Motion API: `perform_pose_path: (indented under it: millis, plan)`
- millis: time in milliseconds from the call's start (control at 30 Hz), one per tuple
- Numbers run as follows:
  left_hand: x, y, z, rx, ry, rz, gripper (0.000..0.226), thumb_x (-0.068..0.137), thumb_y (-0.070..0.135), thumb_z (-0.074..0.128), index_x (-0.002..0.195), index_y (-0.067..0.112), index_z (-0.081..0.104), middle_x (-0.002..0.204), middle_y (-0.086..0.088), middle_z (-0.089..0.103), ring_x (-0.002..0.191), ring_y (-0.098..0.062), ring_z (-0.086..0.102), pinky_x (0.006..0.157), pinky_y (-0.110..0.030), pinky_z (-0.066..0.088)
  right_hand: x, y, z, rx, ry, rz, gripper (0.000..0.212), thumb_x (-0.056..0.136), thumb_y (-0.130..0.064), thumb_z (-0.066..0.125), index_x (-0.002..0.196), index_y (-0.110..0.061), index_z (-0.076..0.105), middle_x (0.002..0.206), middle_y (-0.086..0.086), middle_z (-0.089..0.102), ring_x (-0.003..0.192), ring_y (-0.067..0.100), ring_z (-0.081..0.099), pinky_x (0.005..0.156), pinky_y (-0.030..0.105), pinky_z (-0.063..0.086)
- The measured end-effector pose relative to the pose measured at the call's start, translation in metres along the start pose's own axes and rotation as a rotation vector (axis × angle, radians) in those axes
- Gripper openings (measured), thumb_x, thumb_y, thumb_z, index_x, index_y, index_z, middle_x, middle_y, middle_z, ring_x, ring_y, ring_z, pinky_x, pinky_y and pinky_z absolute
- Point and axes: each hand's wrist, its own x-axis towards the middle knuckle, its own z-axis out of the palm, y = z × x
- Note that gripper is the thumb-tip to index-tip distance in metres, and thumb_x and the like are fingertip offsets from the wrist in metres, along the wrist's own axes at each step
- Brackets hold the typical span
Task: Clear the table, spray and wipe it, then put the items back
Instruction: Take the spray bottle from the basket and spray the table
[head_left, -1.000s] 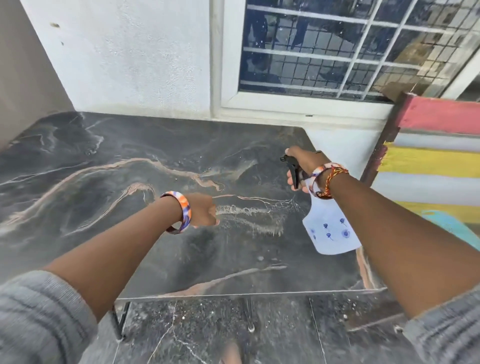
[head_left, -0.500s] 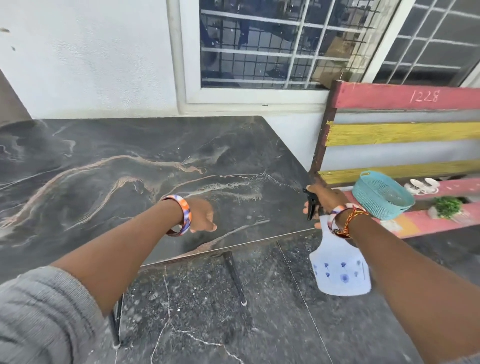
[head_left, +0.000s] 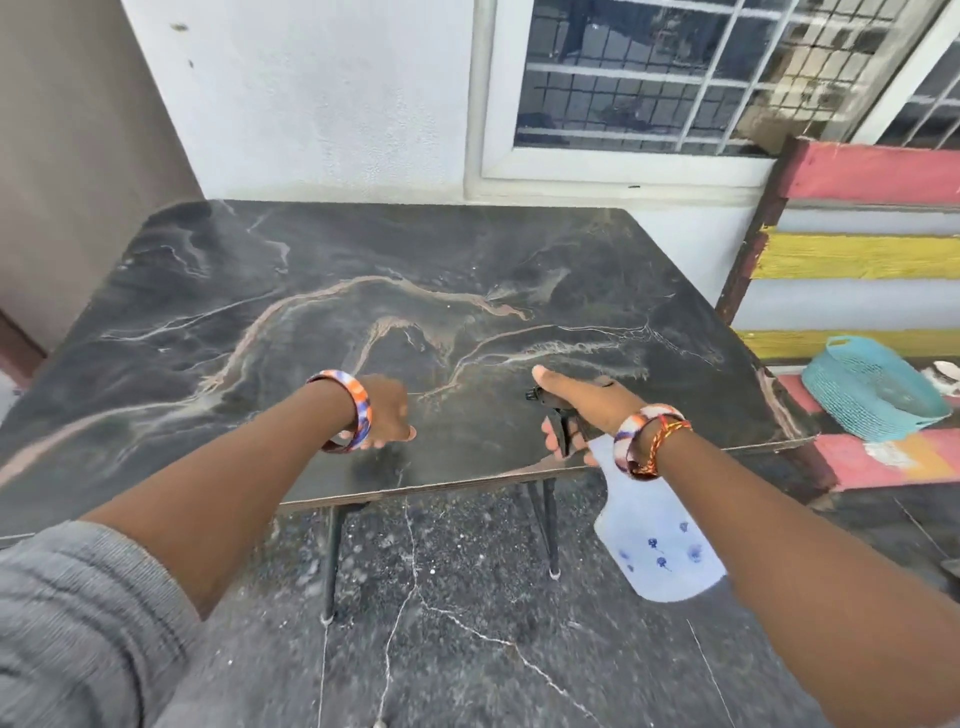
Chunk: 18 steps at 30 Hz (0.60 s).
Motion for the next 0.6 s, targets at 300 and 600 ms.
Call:
perform_pose_path:
  millis: [300,600]
  plan:
    - [-0.036,-0.13,0.006,-0.021,-0.06,-0.251,0.041,0.095,0.019,0.04,0.056,0.006,0.042,0.075,-0.016,0.062,0.049,-0.014,0.043,0.045,-0.017,0.037,0.002,-0.073,0.149,0.061,-0.177,-0.152,0.045,0.084,-0.047,0.063,0.066,-0.006,0.058,0.048,0.006,0.056,0.034,0.014,0.05,0.038,0.014,0.037]
    - [-0.054,-0.189,-0.007,-0.071,-0.02,-0.292,0.033,0.091,0.029,0.047,0.07,0.009,0.063,0.071,-0.006,0.063,0.062,-0.022,0.058,0.073,-0.03,0.051,0.044,-0.145,0.212,0.144,-0.129,-0.253,0.033,0.082,-0.036,0.065,0.098,-0.01,0.054,0.058,0.009,0.052,0.039,0.017,0.045,0.041,0.018,0.037]
